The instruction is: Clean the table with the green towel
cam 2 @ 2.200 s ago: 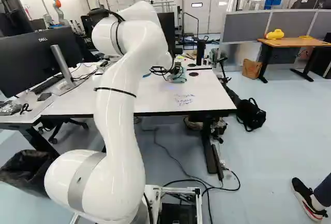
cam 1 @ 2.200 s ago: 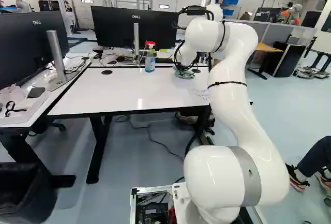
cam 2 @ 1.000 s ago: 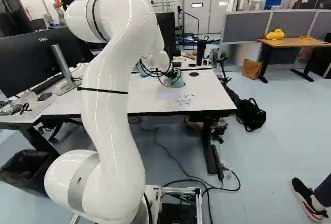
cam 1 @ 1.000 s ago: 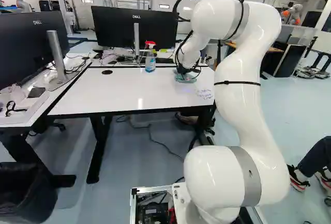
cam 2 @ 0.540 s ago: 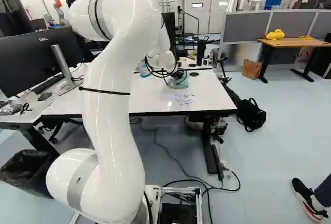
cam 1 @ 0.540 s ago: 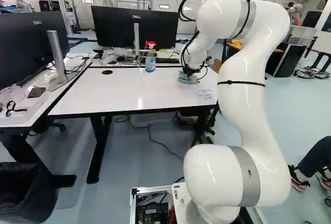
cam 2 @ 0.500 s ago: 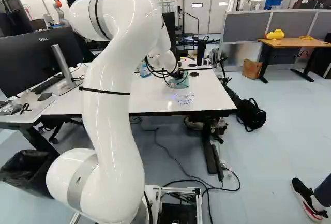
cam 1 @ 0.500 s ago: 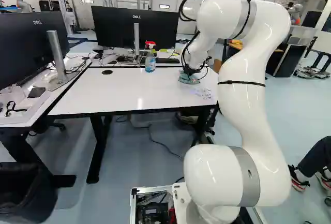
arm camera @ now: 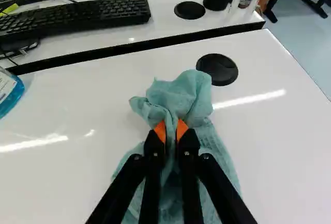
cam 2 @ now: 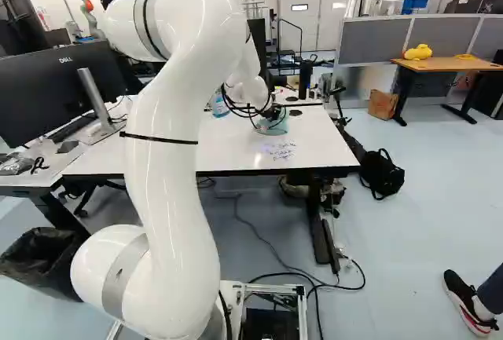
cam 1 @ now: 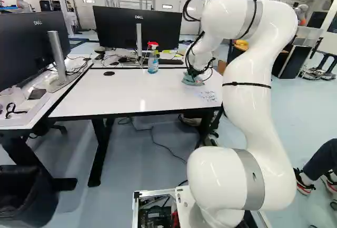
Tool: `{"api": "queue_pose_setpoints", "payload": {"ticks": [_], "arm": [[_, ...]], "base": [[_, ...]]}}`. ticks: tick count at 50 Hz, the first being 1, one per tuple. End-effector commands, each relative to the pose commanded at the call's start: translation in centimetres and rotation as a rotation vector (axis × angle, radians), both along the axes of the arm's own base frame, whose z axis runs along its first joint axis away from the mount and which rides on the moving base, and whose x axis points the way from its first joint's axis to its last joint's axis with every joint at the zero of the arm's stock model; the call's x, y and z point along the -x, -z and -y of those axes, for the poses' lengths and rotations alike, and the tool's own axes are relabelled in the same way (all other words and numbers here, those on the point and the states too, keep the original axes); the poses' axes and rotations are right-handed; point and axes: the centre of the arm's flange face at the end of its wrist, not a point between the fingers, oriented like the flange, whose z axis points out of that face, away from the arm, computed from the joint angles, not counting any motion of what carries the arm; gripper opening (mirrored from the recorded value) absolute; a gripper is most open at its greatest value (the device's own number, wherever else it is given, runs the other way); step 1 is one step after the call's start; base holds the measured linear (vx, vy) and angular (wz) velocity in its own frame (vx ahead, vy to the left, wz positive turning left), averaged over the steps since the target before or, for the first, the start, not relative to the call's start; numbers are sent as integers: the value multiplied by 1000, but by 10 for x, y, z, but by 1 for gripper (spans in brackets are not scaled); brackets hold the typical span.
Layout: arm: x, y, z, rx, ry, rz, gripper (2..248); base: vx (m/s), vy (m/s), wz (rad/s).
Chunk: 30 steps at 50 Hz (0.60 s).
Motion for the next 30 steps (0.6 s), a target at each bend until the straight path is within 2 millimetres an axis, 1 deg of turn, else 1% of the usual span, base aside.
{"api": "queue_pose_setpoints", "payload": {"ticks": [9, 27, 30], "arm": [[10, -12, -9, 1, -11, 8, 44], [39, -38, -35, 3, -43, 20, 44], [44, -38, -39, 3, -48, 17, 44]], "base": [[0, 0, 0], [0, 0, 0], [0, 0, 0]]}}
